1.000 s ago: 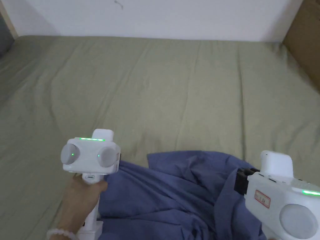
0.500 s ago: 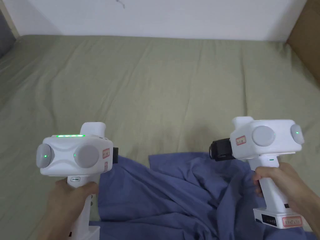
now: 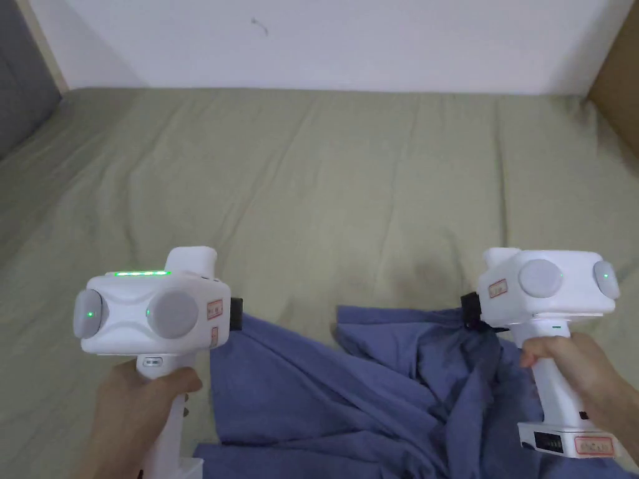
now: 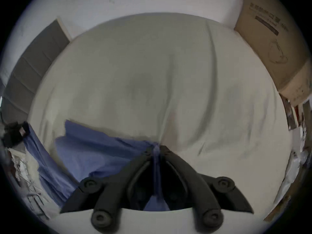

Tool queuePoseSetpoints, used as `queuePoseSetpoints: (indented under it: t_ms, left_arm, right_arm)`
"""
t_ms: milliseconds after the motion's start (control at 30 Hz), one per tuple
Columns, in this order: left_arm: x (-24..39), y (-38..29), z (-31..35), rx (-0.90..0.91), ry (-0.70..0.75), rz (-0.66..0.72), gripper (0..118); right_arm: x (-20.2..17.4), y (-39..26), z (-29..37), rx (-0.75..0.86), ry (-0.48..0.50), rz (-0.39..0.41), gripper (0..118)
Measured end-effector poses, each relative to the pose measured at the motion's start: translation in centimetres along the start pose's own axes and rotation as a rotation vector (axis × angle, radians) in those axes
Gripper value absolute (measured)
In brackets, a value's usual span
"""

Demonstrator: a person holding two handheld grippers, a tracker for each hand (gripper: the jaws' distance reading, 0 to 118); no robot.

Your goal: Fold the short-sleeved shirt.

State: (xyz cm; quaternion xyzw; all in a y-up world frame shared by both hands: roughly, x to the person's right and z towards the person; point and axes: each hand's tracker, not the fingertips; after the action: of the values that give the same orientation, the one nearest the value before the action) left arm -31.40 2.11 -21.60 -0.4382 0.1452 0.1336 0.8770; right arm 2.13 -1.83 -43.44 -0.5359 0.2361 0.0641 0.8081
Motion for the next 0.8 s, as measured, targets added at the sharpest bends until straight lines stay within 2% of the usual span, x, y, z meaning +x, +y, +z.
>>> queuePoseSetpoints:
  t_ms: [67,200,300,500,600,700,800]
  left_arm:
    - [0.1,0.2,1.3,0.013,0.011,-0.016,0]
    - [0.2,1.0,5.3,0.08,0.007,-0.025,0]
    - [0.4,1.9,8.8,0.152,0.071,-0.077,0]
    - [-0.9,3.9,16.8,0.272,0.12,-0.061,0]
    - [-0.8,5.5,21.6,0.388,0.145,-0.059,0]
    - [-0.5,8.1,25.2,0.461,0.194,-0.084,0]
    - [-0.2,10.8,28.7,0.519,0.189,-0.099,0]
  right_arm:
    - [1.0,0.2,2.4,0.046,0.041,-0.056,3]
    - [2.4,0.7,8.7,0.151,0.02,-0.062,3]
    - [3.6,1.1,14.7,0.255,0.011,-0.069,3]
    - [6.8,0.8,26.5,0.481,-0.058,-0.119,3]
    - [8.2,1.1,32.0,0.571,-0.019,-0.173,3]
    - [8.5,1.9,36.3,0.643,-0.063,-0.176,3]
    - [9.4,4.3,39.7,0.709,-0.011,-0.203,3]
